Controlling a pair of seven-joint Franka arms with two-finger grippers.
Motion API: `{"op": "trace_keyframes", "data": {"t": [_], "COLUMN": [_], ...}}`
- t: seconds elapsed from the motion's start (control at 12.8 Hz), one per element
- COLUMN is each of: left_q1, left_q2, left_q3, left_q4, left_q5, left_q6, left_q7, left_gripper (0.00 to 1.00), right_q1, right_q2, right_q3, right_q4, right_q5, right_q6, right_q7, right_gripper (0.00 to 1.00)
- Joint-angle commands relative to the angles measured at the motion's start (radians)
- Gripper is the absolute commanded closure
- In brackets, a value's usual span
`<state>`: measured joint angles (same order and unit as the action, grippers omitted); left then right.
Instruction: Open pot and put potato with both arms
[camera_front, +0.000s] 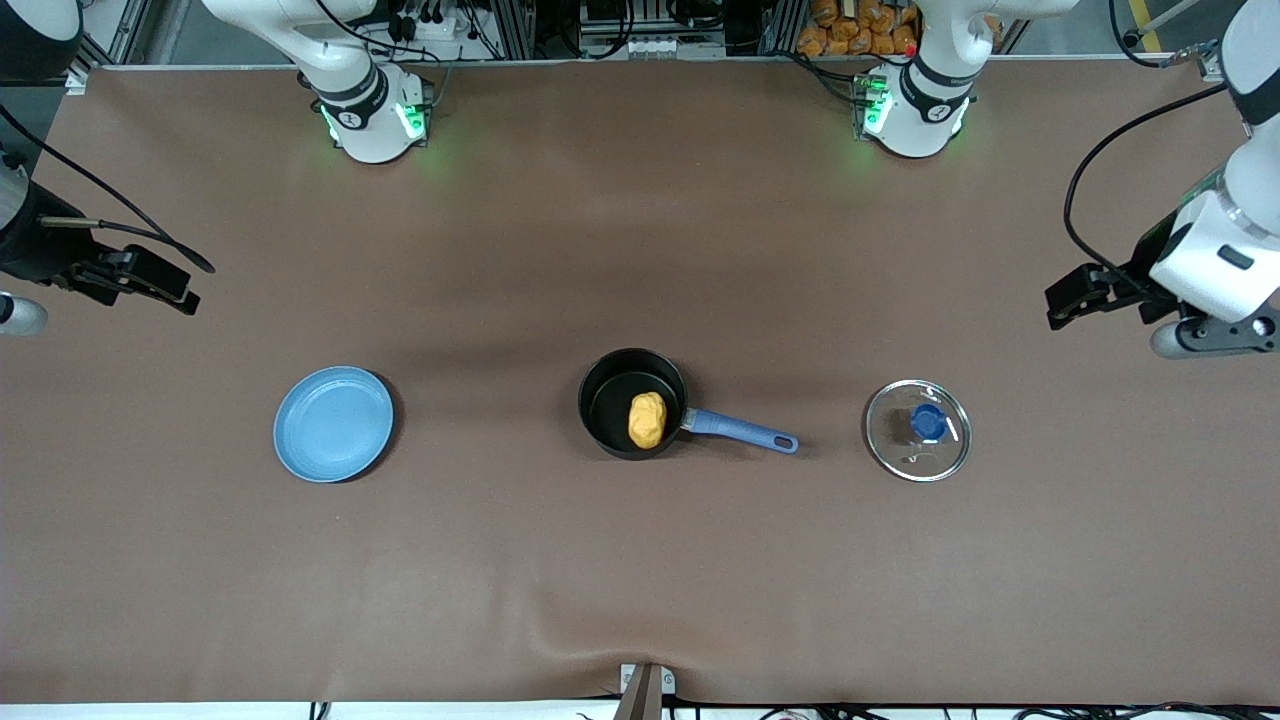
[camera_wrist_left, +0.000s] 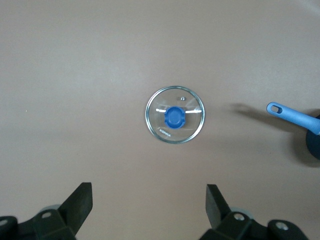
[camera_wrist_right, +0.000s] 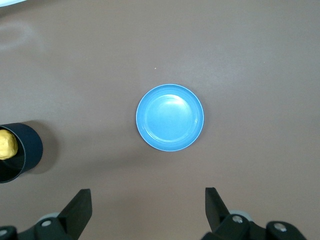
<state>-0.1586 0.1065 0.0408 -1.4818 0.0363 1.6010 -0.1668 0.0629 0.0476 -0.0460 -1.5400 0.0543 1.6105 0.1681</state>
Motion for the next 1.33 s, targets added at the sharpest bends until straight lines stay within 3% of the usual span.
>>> {"op": "trace_keyframes", "data": {"t": [0.0,0.55,1.25], "left_q1": [0.008,0.01,0.008], "left_q2": [-0.083,-0.201,-0.202], "left_q3": [-0.012,-0.013,-0.007], "left_q4": [-0.081,-0.184,-0.106], "left_q5": [0.022,0.019,0.017], "left_q6": [-0.001,0.008,-0.061], "left_q7": [0.018,0.027,0.043], "left_gripper": [0.0,0.0,0.0], "right_q1": [-0.025,-0.028,-0.028], "right_q2": [-0.022,-0.02,-0.018], "right_q3": [0.02,0.02,0.02], "right_q4": [-0.018,-0.015,-0.015], "right_q5": [-0.019,-0.019,-0.019], "right_q6": [-0.001,-0.006,-0.006], "right_q7": [-0.001,-0.004,-0.004], "right_gripper": [0.0,0.0,0.0]}}
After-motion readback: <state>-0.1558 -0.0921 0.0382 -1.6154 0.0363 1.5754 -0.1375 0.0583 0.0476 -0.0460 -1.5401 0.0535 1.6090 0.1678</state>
